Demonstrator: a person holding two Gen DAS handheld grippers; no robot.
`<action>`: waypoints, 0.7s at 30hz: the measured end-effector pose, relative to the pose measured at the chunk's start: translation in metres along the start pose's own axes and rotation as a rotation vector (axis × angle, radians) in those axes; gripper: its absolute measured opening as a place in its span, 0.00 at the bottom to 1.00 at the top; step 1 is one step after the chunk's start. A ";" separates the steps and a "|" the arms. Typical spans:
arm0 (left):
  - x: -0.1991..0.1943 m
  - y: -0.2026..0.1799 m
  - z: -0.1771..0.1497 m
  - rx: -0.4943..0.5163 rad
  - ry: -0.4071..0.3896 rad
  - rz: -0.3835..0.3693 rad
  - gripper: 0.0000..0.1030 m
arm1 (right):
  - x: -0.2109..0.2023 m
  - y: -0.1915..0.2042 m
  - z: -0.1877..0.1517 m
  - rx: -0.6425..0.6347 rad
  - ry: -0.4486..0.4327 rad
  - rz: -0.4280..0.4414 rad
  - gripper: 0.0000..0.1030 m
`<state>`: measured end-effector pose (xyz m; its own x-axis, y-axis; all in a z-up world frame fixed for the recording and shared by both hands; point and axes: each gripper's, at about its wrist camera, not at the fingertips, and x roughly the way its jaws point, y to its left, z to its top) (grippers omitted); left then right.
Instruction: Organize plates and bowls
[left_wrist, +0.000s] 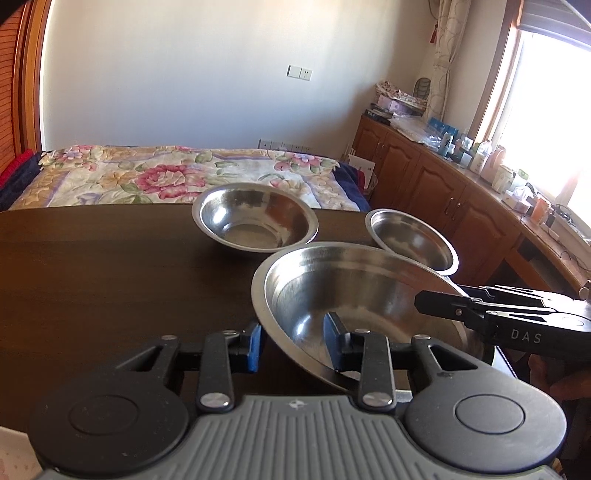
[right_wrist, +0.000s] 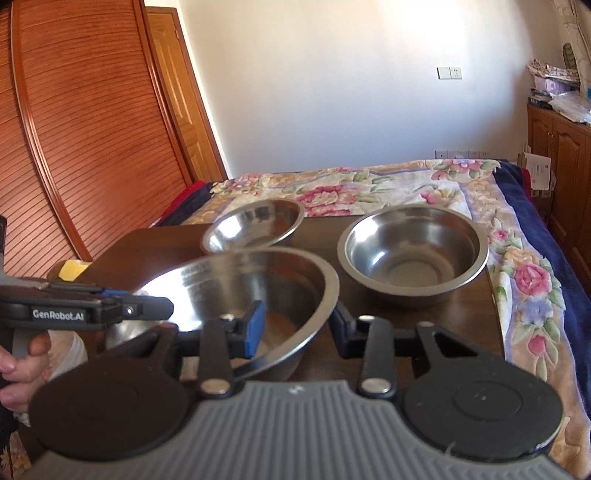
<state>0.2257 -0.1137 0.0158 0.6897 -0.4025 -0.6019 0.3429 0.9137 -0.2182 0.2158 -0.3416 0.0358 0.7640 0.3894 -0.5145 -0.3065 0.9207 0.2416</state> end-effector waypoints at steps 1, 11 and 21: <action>-0.003 -0.001 -0.001 0.007 -0.006 -0.001 0.34 | -0.002 0.001 0.000 -0.002 -0.006 -0.002 0.36; -0.035 -0.005 -0.012 0.036 -0.042 -0.018 0.34 | -0.025 0.018 -0.003 -0.040 -0.048 -0.021 0.33; -0.072 -0.005 -0.035 0.073 -0.059 -0.039 0.34 | -0.049 0.040 -0.020 -0.076 -0.056 -0.021 0.33</action>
<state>0.1521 -0.0877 0.0336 0.7106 -0.4419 -0.5475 0.4139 0.8918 -0.1826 0.1548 -0.3230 0.0541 0.8005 0.3699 -0.4716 -0.3306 0.9288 0.1674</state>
